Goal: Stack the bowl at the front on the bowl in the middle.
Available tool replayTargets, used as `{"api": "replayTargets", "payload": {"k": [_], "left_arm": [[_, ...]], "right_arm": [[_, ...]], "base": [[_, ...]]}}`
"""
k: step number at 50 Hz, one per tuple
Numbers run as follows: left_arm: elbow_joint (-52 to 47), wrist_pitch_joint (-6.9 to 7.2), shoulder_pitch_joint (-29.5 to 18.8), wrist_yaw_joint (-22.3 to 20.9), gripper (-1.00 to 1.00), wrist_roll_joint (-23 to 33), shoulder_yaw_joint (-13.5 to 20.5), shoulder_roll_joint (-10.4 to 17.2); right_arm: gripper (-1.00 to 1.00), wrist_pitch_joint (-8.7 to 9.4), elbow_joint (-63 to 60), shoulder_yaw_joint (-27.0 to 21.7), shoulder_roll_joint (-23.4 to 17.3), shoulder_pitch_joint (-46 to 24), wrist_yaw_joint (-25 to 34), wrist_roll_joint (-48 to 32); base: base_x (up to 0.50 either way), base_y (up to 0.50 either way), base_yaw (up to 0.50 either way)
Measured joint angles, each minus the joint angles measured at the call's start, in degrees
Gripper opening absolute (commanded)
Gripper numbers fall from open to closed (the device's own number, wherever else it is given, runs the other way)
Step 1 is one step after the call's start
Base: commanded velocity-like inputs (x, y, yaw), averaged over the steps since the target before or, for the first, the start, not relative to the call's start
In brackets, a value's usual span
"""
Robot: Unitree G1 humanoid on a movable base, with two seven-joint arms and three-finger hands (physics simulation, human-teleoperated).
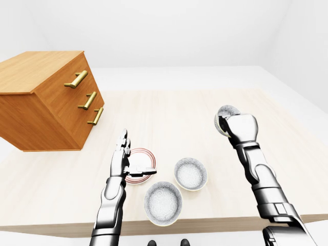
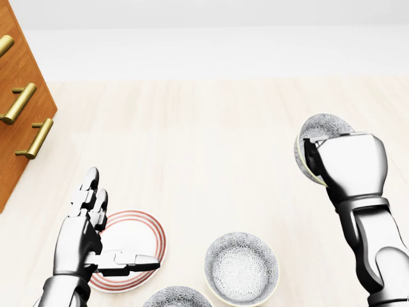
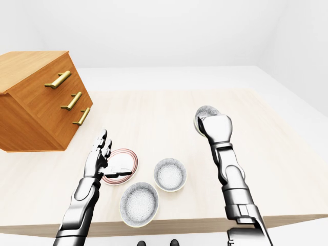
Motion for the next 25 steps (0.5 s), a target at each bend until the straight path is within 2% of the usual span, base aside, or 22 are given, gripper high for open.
{"api": "replayTargets", "payload": {"k": [12,25], "left_arm": [[-0.11,0.24,0.05,0.01,1.00,-0.21,0.04,0.00],[-0.67,0.73,0.12,0.03,1.00,-0.37,0.19,0.07]], "right_arm": [[-1.00,0.00,-24.88,-4.17,0.42,4.64,15.87,-0.99],[-1.00,0.00,-41.02,-3.52,4.37,7.57,33.30,1.34]], "base": [[0.00,0.00,0.00],[0.00,0.00,0.00]]}}
